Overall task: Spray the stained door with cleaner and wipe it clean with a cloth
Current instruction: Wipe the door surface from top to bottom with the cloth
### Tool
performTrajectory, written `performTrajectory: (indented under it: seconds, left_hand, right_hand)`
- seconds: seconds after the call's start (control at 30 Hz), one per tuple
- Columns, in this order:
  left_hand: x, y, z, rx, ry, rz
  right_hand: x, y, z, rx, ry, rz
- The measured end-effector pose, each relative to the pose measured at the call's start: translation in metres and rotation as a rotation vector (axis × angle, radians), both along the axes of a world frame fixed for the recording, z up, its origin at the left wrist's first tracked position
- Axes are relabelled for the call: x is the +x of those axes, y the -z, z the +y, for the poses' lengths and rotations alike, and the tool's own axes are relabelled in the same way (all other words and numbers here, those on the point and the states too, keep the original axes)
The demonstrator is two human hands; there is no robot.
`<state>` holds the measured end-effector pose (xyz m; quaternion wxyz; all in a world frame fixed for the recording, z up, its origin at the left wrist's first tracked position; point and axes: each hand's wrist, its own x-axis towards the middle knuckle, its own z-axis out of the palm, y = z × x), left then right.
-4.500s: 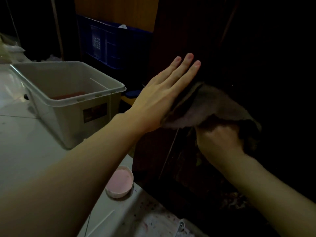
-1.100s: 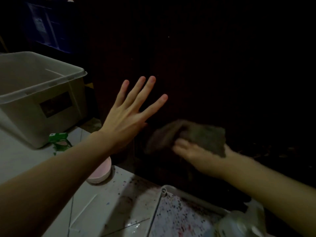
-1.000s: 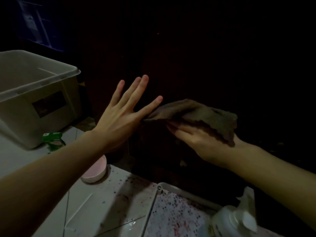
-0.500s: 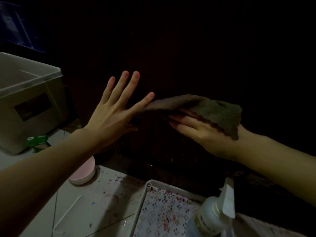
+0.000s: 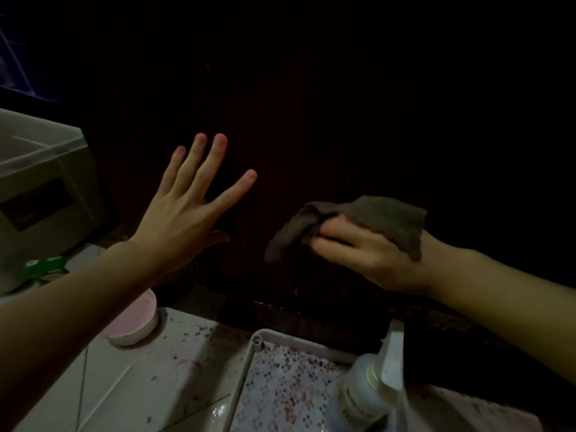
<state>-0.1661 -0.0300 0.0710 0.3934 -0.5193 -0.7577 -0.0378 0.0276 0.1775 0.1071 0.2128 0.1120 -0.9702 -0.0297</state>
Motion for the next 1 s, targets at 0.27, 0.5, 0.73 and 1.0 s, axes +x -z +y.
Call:
performTrajectory:
  seconds: [0.27,0.5,0.73,1.0]
  left_hand:
    - [0.001,-0.001,0.001,0.01,-0.002,0.011]
    - [0.006,-0.011,0.009,0.009,0.069,0.06]
    - [0.038,-0.015,0.048,0.028,0.156,0.096]
    - [0.059,-0.016,0.064,0.04,0.127,0.024]
  right_hand:
    - [0.012,-0.002,-0.019,-0.163,0.206,0.3]
    - [0.029,0.008,-0.016,-0.409,0.265,0.577]
    - [0.021,0.01,0.017,0.36,0.033,0.544]
    - [0.143,0.033,0.111,0.525,0.298,0.419]
